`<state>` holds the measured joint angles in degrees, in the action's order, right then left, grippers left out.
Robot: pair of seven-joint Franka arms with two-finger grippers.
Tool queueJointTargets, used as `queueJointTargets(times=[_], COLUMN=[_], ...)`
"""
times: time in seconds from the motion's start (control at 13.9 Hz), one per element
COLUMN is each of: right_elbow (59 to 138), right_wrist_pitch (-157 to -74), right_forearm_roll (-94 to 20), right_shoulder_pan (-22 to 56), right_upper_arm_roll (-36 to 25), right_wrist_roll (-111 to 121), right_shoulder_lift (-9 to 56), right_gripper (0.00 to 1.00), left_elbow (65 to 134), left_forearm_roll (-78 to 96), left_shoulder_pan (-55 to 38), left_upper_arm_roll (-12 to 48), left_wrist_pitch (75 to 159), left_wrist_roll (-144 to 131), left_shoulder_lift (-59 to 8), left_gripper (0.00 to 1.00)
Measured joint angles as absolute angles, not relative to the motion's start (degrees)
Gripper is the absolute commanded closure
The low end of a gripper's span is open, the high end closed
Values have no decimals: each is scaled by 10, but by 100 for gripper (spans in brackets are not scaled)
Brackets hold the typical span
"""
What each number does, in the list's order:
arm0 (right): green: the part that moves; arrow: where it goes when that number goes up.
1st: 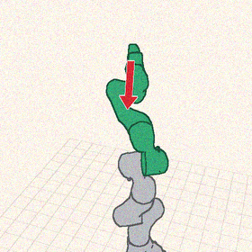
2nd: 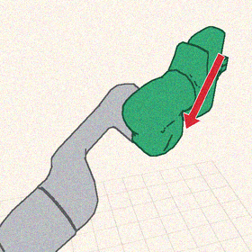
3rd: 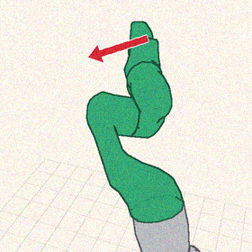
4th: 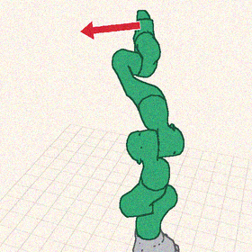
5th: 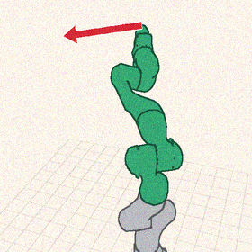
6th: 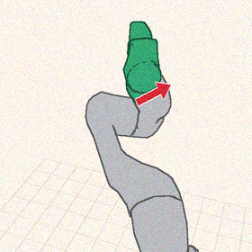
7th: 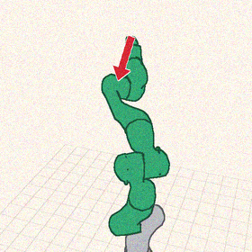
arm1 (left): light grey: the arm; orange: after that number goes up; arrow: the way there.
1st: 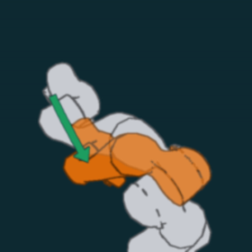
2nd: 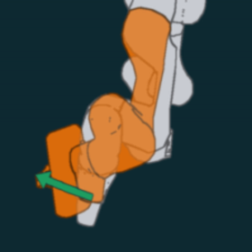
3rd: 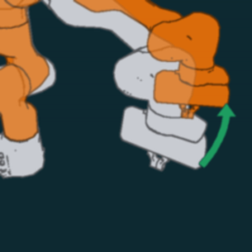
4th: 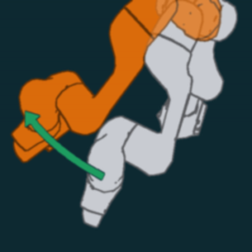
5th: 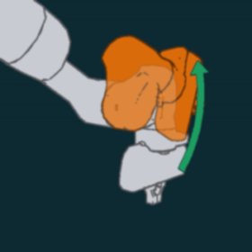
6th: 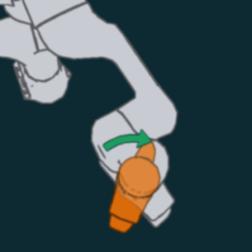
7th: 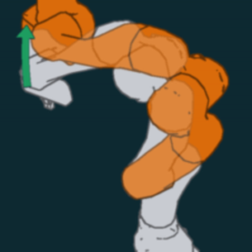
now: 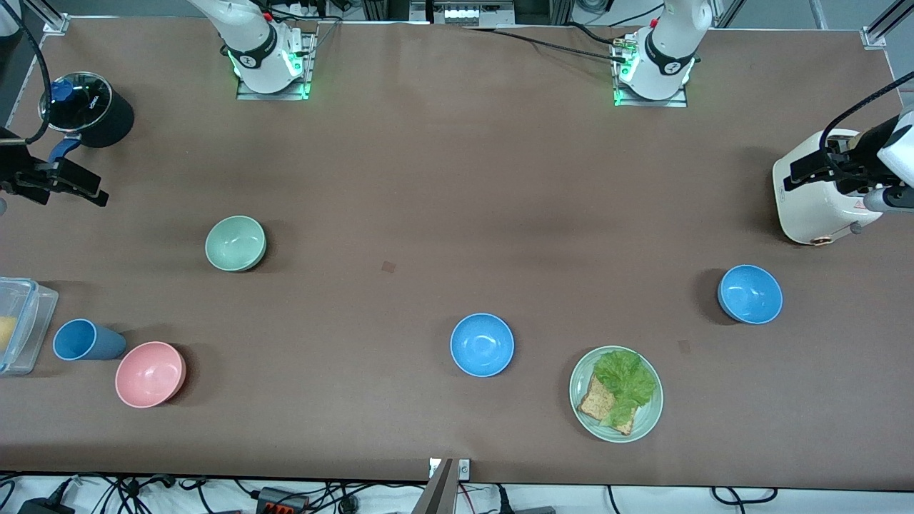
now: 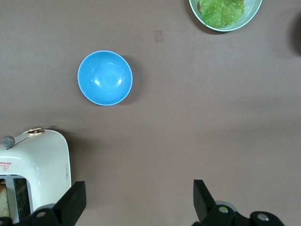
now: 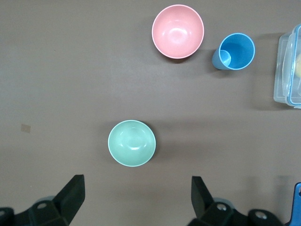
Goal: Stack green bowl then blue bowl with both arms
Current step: 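Reach the right gripper to the pale green bowl and grasp its rim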
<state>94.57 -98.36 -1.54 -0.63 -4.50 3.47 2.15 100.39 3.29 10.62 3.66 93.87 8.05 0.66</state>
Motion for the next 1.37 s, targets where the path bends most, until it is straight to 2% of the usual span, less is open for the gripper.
queueJointTargets(times=[0.79,1.37], right_elbow=[976,992], right_wrist_pitch=[-993,-1029], right_forearm_roll=[7,13], right_shoulder_pan=[-3,4], right_upper_arm_roll=[-34,-29], right_wrist_roll=[35,35], right_shoulder_lift=[34,229], right_gripper=[0,0], left_elbow=[1001,1003], left_forearm_roll=[33,33], left_shoulder_pan=[132,143], left_upper_arm_roll=[36,34], left_wrist_pitch=[939,943], left_wrist_roll=[84,84], left_shoulder_lift=[-14,-25], left_gripper=[0,0])
